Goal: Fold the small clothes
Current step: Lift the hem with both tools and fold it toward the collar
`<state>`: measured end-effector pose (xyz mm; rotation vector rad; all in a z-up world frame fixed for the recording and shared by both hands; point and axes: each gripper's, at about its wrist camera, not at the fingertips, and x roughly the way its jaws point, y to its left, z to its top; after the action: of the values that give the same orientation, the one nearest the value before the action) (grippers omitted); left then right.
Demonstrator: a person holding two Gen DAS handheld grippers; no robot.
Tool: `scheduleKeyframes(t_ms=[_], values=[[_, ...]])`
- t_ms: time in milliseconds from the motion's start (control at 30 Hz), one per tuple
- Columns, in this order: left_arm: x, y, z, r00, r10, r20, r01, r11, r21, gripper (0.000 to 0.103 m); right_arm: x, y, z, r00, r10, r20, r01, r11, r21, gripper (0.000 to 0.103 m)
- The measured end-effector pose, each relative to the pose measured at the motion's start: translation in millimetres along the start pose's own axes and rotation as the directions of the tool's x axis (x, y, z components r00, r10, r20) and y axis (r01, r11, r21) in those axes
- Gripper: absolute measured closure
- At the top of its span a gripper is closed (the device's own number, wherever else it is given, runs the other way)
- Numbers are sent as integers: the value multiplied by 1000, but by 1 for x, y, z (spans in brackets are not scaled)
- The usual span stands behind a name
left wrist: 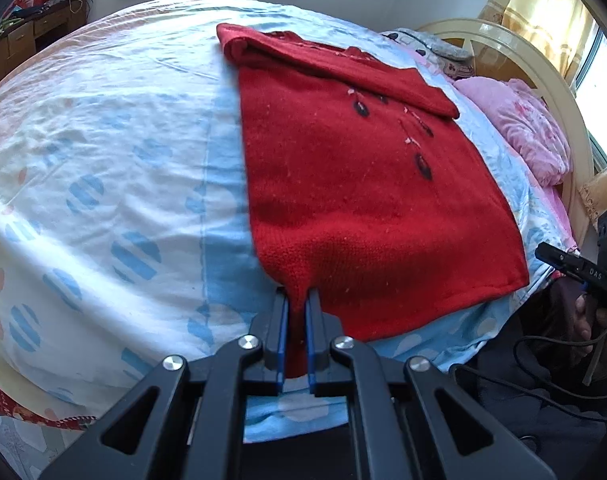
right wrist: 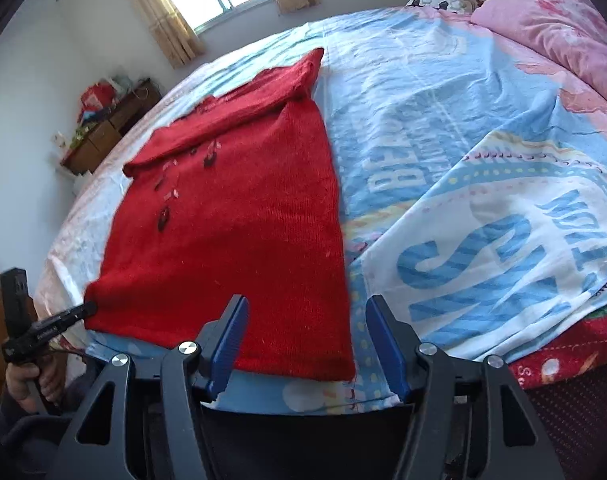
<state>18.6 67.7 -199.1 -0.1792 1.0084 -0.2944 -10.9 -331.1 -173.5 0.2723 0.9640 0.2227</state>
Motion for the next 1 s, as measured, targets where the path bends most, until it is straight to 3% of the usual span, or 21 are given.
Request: scheduleKeyframes(t_ms=[167, 300, 333, 500, 633, 800, 1000], values=[[2, 3, -1, 1000, 0, -4, 0, 1000, -3, 95, 25, -4, -9, 993, -25, -119, 28, 999, 25, 47], [4, 5, -2, 1000, -6, -5, 6, 1000, -9, 95, 31, -9, -12, 987, 23, -157, -13, 998, 62, 81], [4, 6, -1, 1000, -9, -3, 9, 1000, -9, 95, 27, -8, -12, 990, 26, -141, -18, 998, 54, 96], [-18, 7, 7, 995, -77, 62, 79, 996, -33, 95, -10, 1, -1, 995, 101, 21, -101, 995, 27, 97], [-41, 7, 21, 982, -130, 134, 137, 990, -43, 95, -43, 6, 9, 975, 150, 161, -154, 988, 12, 98], [-51, 4, 50, 968, -164, 192, 175, 984, -42, 95, -59, 17, 29, 952, 145, 271, -141, 989, -35, 98], [-50, 3, 104, 947, -189, 259, 209, 976, -52, 95, -54, 38, 84, 934, 136, 330, -112, 990, -90, 98]])
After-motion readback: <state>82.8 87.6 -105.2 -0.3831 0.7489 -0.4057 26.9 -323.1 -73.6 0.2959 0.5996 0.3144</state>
